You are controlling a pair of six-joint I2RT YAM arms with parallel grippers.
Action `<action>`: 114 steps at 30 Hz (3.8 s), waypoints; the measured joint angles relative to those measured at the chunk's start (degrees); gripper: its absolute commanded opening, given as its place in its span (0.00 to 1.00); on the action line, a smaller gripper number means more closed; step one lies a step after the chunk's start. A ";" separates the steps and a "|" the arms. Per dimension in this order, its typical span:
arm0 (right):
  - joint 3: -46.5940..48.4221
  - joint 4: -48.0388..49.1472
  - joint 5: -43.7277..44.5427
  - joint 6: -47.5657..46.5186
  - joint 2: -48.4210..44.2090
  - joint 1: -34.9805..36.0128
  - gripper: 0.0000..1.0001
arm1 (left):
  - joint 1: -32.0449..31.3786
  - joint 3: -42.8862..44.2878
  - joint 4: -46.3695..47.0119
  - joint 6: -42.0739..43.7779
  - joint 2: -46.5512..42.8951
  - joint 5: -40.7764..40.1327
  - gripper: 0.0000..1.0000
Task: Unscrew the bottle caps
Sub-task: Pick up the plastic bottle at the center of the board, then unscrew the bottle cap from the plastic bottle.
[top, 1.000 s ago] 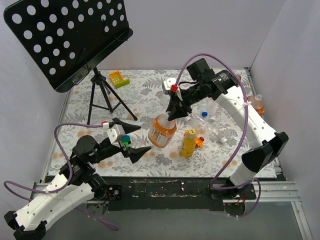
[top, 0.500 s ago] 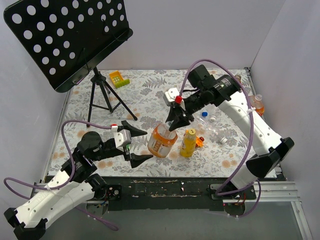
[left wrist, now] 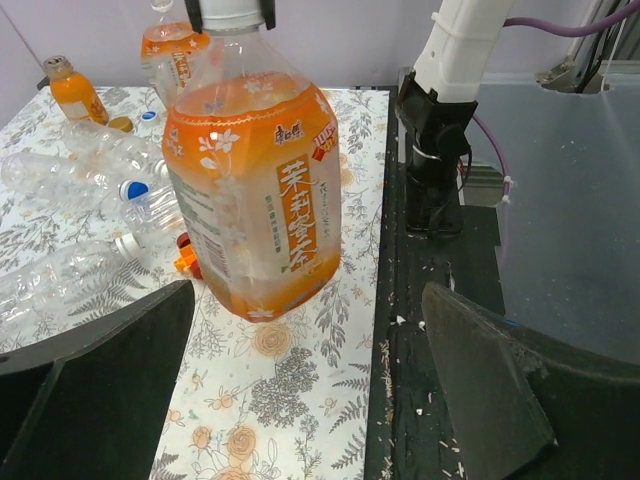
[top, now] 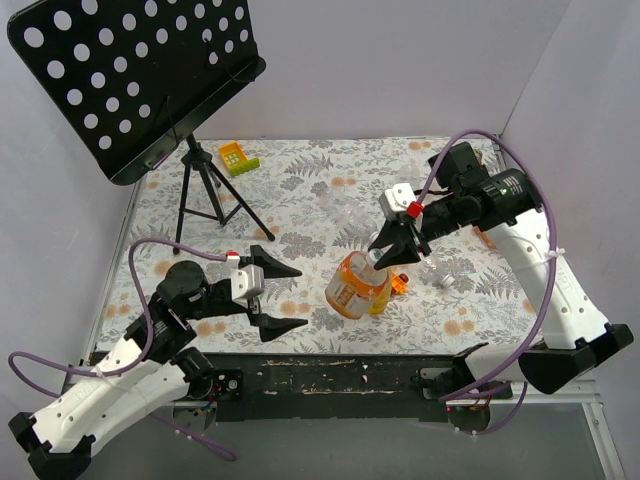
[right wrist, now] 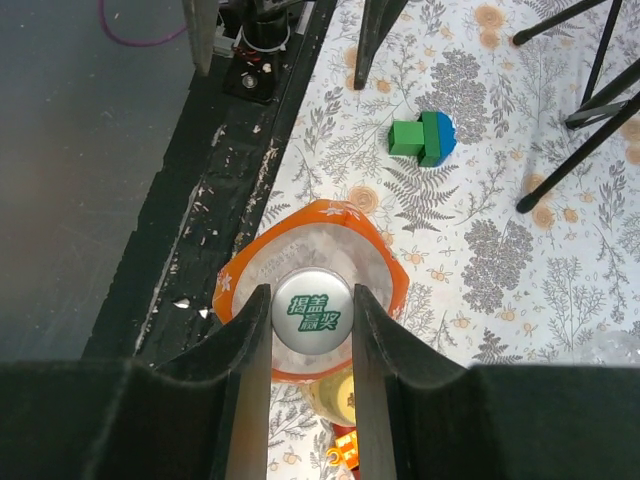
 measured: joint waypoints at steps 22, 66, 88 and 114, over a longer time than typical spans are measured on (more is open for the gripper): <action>0.00 1.53 -3.43 -2.60 5.07 9.84 0.01 | 0.07 0.66 5.81 3.26 14.97 5.92 0.98; 14.58 -3.82 -0.42 -0.37 13.88 12.94 0.01 | 2.60 -3.17 32.70 -11.21 31.39 25.24 0.96; 14.69 0.94 -4.02 -0.68 15.23 4.42 0.06 | 10.32 3.34 39.47 -18.01 41.83 33.77 0.00; 0.37 30.88 2.14 22.91 11.47 3.17 0.86 | 10.16 3.28 13.22 4.52 37.46 9.81 0.00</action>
